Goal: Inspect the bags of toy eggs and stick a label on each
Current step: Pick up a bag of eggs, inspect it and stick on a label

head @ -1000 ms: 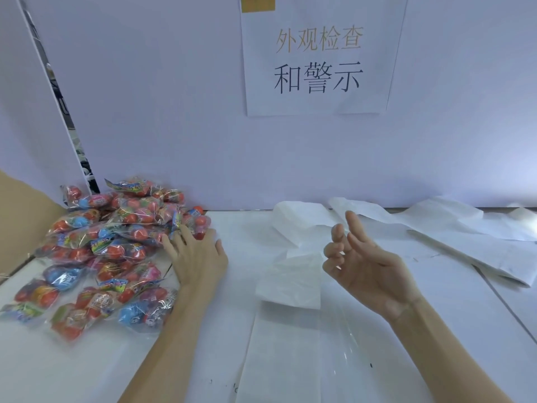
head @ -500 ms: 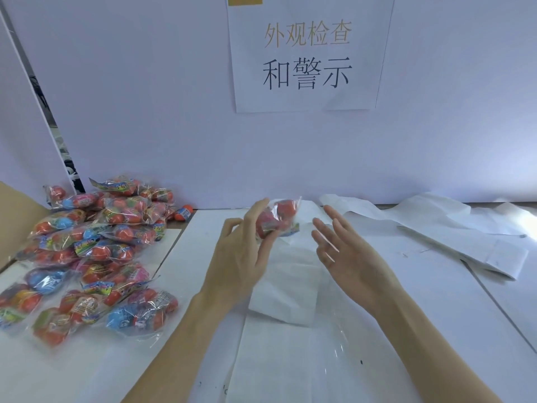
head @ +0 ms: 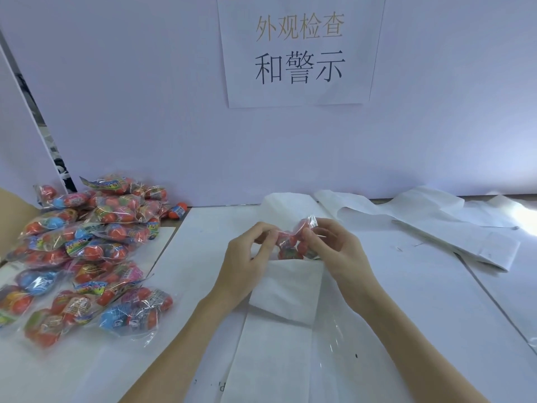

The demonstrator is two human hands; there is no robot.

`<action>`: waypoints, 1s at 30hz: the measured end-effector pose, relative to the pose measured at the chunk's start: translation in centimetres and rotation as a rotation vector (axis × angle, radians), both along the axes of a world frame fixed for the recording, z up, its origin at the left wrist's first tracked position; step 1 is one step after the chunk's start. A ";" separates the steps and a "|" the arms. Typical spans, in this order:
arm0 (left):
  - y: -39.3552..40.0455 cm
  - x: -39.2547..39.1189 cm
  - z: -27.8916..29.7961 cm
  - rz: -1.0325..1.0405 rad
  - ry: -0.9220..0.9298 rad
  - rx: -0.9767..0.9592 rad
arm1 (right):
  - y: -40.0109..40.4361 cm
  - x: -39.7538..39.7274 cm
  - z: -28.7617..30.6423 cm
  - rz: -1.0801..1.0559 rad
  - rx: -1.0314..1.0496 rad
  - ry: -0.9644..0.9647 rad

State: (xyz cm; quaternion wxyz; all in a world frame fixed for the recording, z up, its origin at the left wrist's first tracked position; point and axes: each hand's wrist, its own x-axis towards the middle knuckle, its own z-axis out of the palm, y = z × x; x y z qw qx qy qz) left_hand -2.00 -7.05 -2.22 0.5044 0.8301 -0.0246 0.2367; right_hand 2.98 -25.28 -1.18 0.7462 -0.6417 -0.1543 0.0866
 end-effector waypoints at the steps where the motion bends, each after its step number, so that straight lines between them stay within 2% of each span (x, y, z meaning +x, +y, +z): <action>1: 0.0 0.1 -0.1 0.024 -0.019 -0.008 | 0.1 0.0 0.0 0.007 -0.005 -0.007; 6: 0.3 0.6 -0.3 0.025 -0.032 -0.118 | 0.2 -0.3 -0.1 -0.027 -0.001 -0.061; 9: 0.3 0.6 -0.3 -0.003 -0.001 -0.191 | 0.1 -0.1 -0.3 -0.045 0.063 0.012; 15: 0.3 0.6 -0.6 -0.026 0.007 -0.168 | 0.5 0.0 -0.8 -0.101 0.159 0.095; 19: 0.3 0.8 -0.8 -0.005 0.020 -0.183 | 0.5 0.0 -0.6 -0.130 0.060 -0.038; 21: 0.4 0.7 -0.7 0.005 0.032 -0.269 | 0.6 0.1 -0.6 -0.145 -0.026 -0.076; 23: 0.5 0.6 -0.6 -0.004 0.065 -0.362 | 0.7 0.2 -0.8 -0.177 -0.058 -0.040; 25: 0.5 0.6 -0.4 -0.010 0.092 -0.325 | 0.7 0.2 -0.8 -0.205 -0.038 0.014; 30: 0.5 0.6 -0.1 0.009 0.083 -0.293 | 0.4 0.3 -0.5 -0.047 0.060 0.045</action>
